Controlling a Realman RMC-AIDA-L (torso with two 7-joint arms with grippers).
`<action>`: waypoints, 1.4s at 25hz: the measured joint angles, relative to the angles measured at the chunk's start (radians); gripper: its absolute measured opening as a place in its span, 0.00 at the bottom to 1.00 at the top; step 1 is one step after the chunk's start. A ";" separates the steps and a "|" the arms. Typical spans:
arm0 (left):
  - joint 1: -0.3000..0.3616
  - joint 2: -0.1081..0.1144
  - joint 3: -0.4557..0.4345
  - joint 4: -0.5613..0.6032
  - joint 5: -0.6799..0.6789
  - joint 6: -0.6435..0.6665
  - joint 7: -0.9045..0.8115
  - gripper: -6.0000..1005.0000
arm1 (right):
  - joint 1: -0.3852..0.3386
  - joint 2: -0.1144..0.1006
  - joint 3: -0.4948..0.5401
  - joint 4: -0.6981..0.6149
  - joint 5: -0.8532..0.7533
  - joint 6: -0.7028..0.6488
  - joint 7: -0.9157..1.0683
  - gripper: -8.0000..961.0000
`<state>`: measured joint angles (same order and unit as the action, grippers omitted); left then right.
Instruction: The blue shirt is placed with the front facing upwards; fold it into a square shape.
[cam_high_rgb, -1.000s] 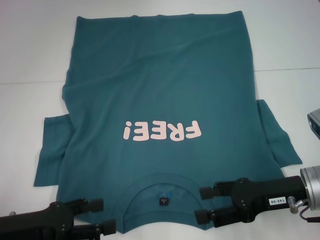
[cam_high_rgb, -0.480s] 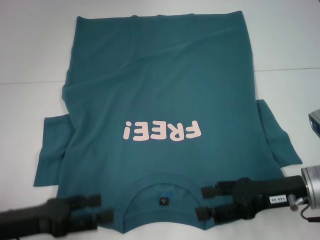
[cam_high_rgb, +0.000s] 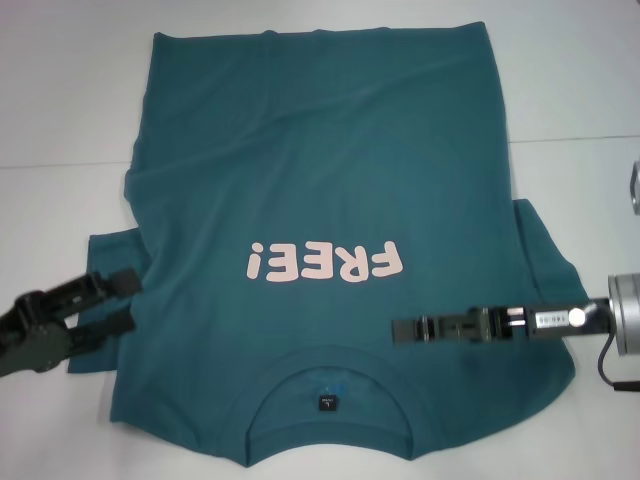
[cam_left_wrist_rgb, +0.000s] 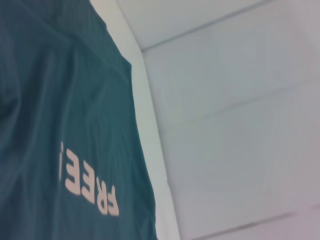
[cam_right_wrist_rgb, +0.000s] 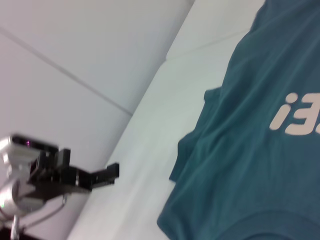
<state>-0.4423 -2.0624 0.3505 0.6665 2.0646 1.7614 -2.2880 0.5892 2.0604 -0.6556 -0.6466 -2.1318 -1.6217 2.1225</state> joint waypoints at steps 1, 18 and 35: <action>-0.002 0.001 -0.024 -0.008 -0.004 -0.015 -0.040 0.90 | 0.003 -0.001 0.010 0.000 0.000 0.001 0.020 0.96; 0.000 0.018 -0.072 -0.062 -0.012 -0.143 -0.062 0.90 | 0.009 -0.007 0.071 0.012 0.001 0.005 0.063 0.96; -0.010 0.036 -0.062 -0.091 -0.008 -0.289 -0.065 0.90 | 0.120 -0.165 0.048 0.135 -0.032 0.081 0.303 0.96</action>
<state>-0.4519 -2.0262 0.2883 0.5759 2.0568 1.4723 -2.3528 0.7092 1.8958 -0.6077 -0.5118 -2.1639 -1.5404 2.4259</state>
